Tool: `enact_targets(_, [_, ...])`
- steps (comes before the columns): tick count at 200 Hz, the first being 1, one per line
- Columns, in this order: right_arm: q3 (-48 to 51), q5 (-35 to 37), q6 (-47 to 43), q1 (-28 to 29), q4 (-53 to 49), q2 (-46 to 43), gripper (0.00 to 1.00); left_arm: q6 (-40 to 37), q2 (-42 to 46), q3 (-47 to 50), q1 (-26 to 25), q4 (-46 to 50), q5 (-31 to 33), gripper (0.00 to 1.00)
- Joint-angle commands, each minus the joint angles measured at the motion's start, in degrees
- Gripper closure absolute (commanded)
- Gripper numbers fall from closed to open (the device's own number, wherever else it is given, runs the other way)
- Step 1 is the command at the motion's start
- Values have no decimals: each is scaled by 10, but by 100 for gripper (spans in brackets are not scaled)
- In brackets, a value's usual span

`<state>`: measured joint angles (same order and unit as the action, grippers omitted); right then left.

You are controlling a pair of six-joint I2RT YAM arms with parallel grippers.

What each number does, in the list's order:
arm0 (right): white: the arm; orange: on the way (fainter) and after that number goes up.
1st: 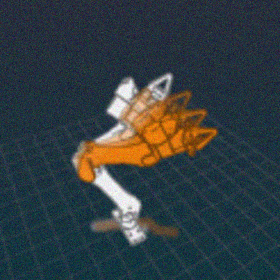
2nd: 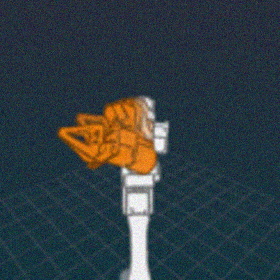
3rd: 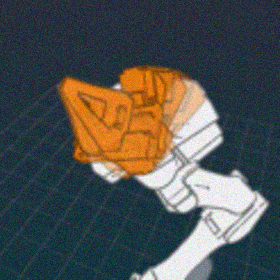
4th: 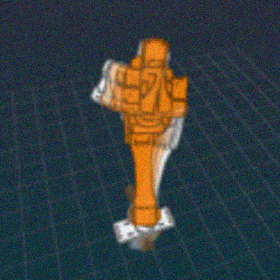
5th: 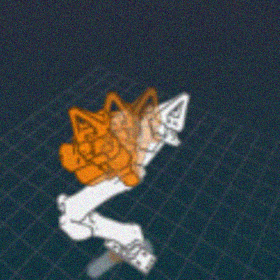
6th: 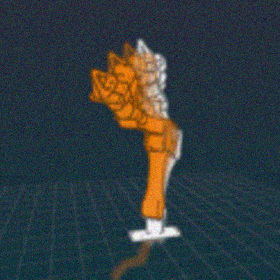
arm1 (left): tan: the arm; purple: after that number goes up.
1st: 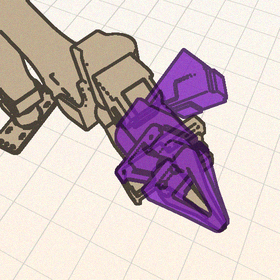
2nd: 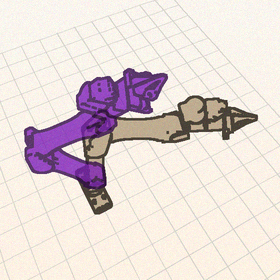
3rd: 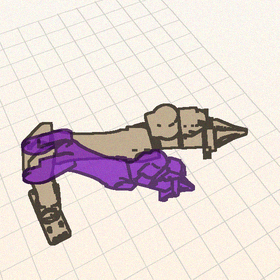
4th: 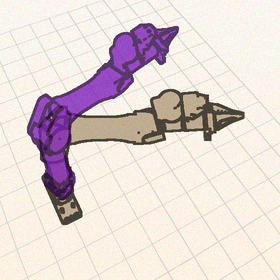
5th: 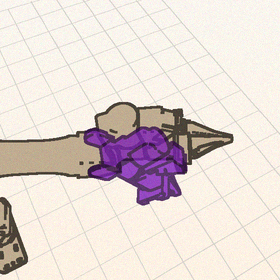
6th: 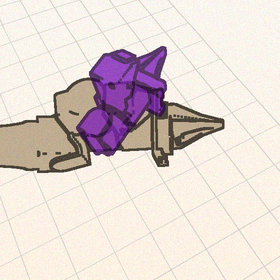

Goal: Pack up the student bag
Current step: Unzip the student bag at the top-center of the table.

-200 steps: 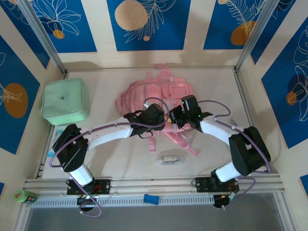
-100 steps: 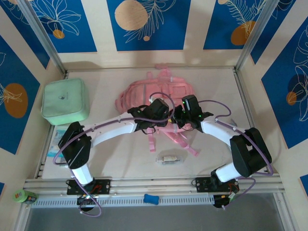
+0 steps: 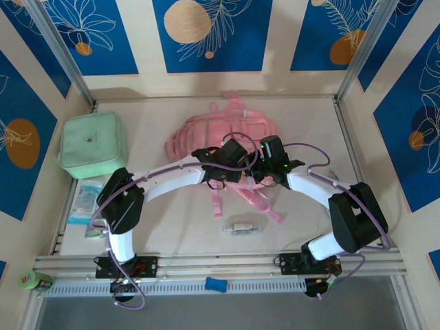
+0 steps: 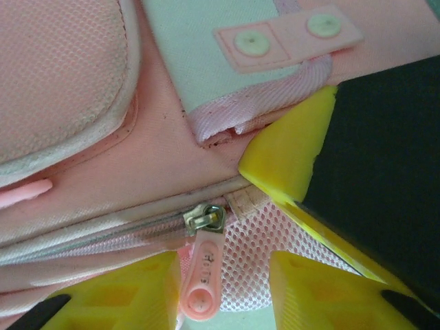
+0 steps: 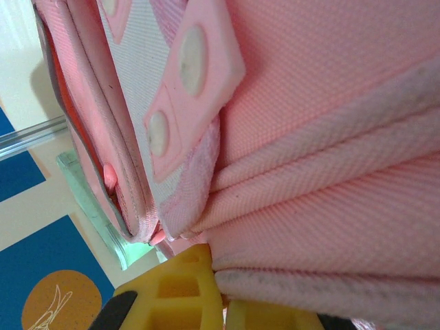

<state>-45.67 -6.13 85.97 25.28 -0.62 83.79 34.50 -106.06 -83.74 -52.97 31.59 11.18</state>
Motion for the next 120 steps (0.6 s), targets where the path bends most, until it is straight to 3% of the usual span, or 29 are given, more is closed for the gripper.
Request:
enact_targets(1, [-16,-21,-2,-1,16,-7,100,-10,-16,-24,11,26,-14,63])
enact_targets(60, [-20,-23,-7,-1,16,-10,100,-17,-34,-38,15,26,-17,69])
enact_targets(120, [-18,-49,-30,-22,1,-22,100,-40,-16,-23,29,23,-23,83])
